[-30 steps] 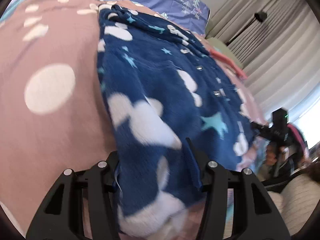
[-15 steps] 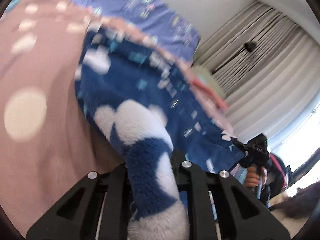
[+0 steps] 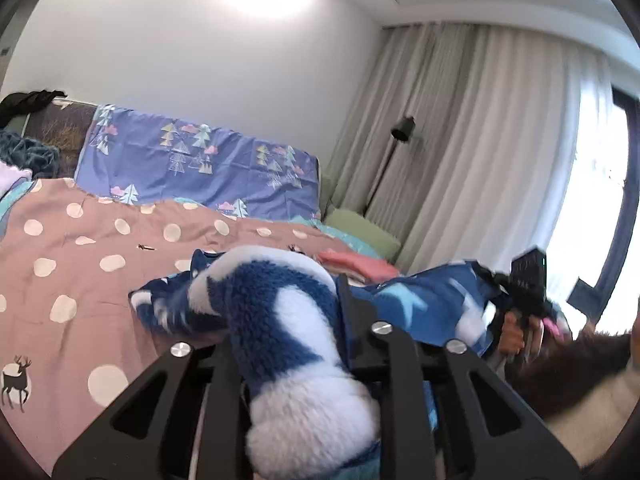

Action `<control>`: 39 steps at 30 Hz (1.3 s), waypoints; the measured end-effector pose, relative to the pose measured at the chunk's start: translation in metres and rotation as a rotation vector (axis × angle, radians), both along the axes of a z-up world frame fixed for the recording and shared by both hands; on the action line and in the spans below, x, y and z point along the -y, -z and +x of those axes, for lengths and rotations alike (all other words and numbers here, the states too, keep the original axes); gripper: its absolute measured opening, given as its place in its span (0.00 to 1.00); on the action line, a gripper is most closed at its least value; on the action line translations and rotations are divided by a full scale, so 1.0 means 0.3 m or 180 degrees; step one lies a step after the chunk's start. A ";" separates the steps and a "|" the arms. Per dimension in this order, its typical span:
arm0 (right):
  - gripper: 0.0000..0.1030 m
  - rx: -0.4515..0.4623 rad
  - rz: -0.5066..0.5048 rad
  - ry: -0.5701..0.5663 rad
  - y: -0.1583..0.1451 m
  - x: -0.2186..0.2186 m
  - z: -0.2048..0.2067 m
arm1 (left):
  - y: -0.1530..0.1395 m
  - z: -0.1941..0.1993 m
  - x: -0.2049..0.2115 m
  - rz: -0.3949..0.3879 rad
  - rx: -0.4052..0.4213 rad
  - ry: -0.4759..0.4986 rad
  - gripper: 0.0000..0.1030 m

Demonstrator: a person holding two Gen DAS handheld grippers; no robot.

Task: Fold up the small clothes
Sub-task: 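Grasp one white-soled foot with each tool and lift toward the collar, then fold the held feet over the onesie body with both tools, release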

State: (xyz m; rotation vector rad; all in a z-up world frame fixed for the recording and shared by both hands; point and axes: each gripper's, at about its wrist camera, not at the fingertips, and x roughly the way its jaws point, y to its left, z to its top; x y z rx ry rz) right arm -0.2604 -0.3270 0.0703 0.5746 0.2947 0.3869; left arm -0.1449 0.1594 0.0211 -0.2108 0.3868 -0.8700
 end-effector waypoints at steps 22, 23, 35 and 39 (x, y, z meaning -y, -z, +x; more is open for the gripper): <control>0.13 -0.1122 -0.0224 0.0512 0.330 0.008 0.897 | 0.366 0.864 0.094 -0.0093 -0.1420 -0.0562 0.29; 0.13 -0.1301 -0.0163 0.0543 0.395 0.024 0.956 | 0.421 0.914 0.099 -0.0076 -0.1562 -0.0638 0.29; 0.35 -0.1682 0.0090 0.0299 0.606 0.067 1.011 | 0.616 0.986 0.074 -0.0233 -0.2167 -0.0716 0.57; 0.18 -0.1718 0.0073 0.0037 0.589 0.025 0.997 | 0.599 0.924 0.079 -0.0200 -0.2092 -0.0584 0.47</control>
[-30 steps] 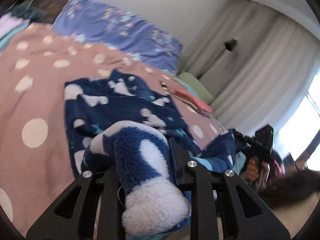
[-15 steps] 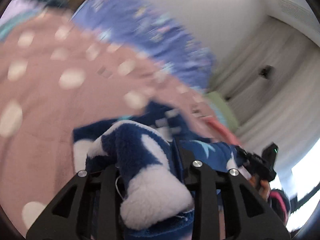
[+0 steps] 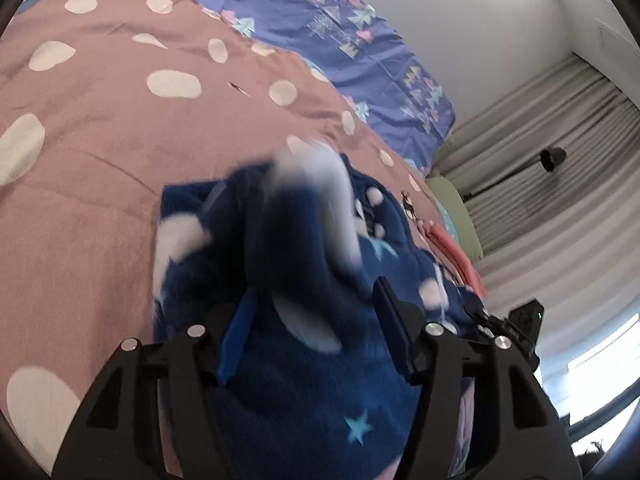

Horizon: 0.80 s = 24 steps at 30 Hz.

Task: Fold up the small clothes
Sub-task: 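Fold the held feet over the onesie body with both tools, release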

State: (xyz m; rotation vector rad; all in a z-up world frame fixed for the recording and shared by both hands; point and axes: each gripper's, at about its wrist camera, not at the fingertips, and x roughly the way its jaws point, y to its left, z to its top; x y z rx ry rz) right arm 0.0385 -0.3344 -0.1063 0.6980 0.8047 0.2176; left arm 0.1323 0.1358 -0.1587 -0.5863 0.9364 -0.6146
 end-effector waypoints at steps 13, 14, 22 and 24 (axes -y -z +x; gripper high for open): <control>0.55 0.0092 0.0028 0.0204 -0.098 0.080 0.189 | -0.121 0.227 0.067 0.0414 0.0136 -0.0555 0.52; 0.55 0.0123 0.0019 0.0176 -0.089 0.084 0.179 | -0.119 0.213 0.050 0.0411 0.0200 -0.0506 0.57; 0.66 0.0006 -0.0153 0.0040 -0.022 0.195 0.258 | -0.004 0.314 -0.033 0.0642 -0.0101 -0.0431 0.82; 0.71 -0.0115 -0.0104 -0.0132 0.012 0.180 0.317 | 0.034 0.351 0.013 0.0737 -0.0188 -0.0326 0.81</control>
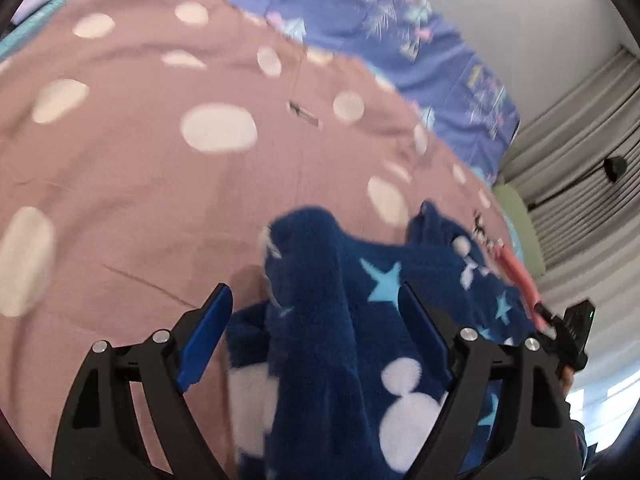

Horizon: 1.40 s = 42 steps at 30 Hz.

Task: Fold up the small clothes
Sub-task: 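Fold the held feet over the onesie body with both tools, release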

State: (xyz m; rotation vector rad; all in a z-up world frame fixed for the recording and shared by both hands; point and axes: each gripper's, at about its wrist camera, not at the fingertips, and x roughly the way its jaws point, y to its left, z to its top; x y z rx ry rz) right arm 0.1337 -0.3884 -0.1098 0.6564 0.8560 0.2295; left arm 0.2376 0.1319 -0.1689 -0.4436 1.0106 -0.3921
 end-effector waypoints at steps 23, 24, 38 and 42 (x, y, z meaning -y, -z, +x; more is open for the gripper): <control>0.52 0.0117 -0.0765 0.0206 -0.038 -0.053 -0.059 | -0.086 -0.063 0.098 0.1038 0.0706 0.0265 0.46; 0.52 0.0161 -0.0798 0.0235 -0.059 -0.045 -0.096 | -0.111 -0.103 0.087 0.1046 0.0783 0.0258 0.47; 0.12 -0.0205 -0.1143 -0.0031 0.117 -0.317 -0.558 | 0.035 -0.673 0.247 0.0798 0.1004 0.1129 0.43; 0.15 -0.0165 -0.1517 0.0025 0.076 -0.379 -0.570 | -0.003 -0.698 0.256 0.0908 0.0995 0.1014 0.43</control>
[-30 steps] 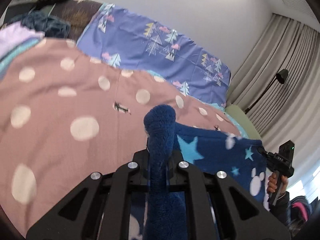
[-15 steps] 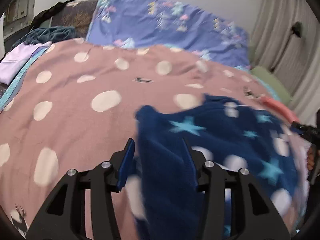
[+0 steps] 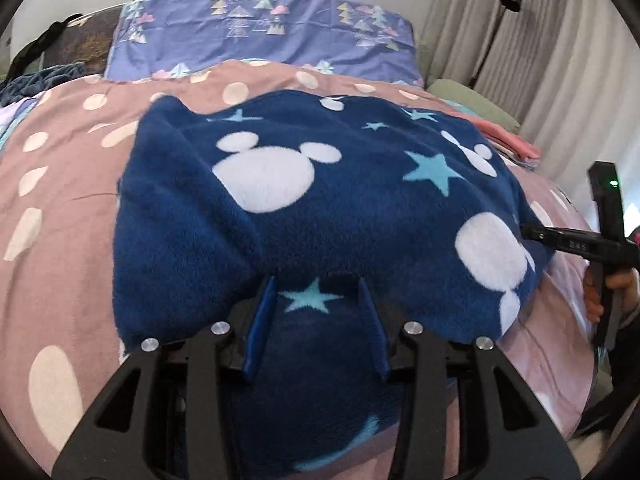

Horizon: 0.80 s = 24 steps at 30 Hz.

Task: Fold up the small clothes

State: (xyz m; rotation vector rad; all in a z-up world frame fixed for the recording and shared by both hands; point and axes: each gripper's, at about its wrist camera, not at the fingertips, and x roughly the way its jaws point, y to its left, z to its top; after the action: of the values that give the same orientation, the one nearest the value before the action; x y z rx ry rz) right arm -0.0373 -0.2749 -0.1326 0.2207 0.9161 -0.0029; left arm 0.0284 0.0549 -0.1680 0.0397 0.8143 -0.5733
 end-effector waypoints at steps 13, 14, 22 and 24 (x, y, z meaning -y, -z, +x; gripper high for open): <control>0.45 0.0472 -0.0053 -0.0762 -0.122 -0.365 -0.094 | -0.023 -0.058 -0.120 0.0006 0.0047 -0.0467 0.64; 0.46 0.0196 -0.0196 -0.0770 -0.044 -0.396 -0.067 | -0.010 -0.074 -0.102 0.0166 0.0162 -0.0430 0.64; 0.46 0.0054 0.0190 -0.0617 -0.044 -0.348 -0.052 | -0.032 -0.095 -0.114 0.0259 0.0244 -0.0435 0.64; 0.46 0.0147 0.0161 -0.0615 -0.093 -0.365 -0.048 | -0.070 -0.089 -0.145 0.0077 0.0239 -0.0542 0.64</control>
State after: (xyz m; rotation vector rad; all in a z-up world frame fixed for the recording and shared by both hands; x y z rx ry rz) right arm -0.0518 -0.1654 -0.1045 0.1777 0.8891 0.2035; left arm 0.0016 0.0984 -0.1470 0.0137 0.7436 -0.3990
